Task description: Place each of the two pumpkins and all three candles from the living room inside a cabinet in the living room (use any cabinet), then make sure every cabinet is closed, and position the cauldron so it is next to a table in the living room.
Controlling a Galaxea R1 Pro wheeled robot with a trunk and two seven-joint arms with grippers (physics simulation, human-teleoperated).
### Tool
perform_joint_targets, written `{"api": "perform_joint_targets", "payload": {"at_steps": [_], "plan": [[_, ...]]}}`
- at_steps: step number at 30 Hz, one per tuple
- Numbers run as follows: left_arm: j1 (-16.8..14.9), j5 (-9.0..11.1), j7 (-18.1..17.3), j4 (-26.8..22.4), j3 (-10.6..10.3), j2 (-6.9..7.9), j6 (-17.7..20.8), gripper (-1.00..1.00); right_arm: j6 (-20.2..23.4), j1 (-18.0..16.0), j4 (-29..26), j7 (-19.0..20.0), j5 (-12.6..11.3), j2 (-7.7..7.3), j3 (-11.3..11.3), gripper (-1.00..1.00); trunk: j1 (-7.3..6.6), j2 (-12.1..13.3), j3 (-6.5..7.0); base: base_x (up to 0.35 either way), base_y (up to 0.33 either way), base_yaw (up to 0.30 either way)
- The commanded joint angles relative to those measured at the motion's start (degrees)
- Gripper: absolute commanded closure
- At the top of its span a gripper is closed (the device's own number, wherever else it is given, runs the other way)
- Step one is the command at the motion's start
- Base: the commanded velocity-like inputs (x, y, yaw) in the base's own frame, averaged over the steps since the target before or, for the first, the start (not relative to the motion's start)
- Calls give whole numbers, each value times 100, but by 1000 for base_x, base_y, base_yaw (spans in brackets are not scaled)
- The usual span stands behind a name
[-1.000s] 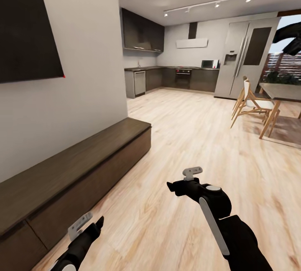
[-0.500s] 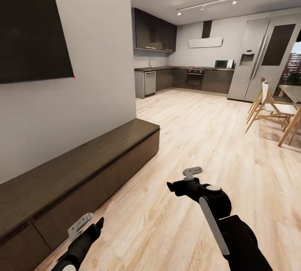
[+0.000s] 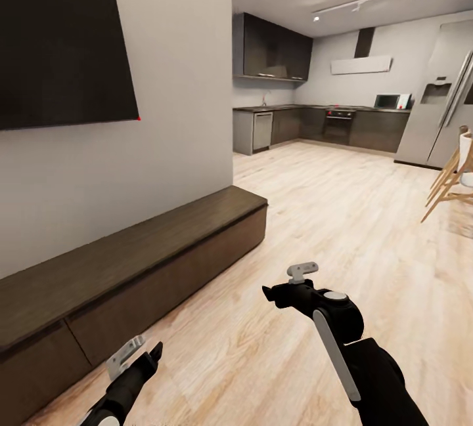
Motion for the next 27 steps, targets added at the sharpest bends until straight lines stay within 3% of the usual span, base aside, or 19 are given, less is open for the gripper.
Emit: {"api": "perform_joint_targets", "payload": {"at_steps": [1,27], "plan": [[-1,40,45,-14,-9,5,11,-100,21,-3,-4,-1,-15,1,-2,-100,0,-2,-5,82,-340,294],[-1,44,23,-14,-4,10,10,-100,23,-3,-4,-1,-15,0,-33,-100,0,-2,-5,139,-340,294]]}}
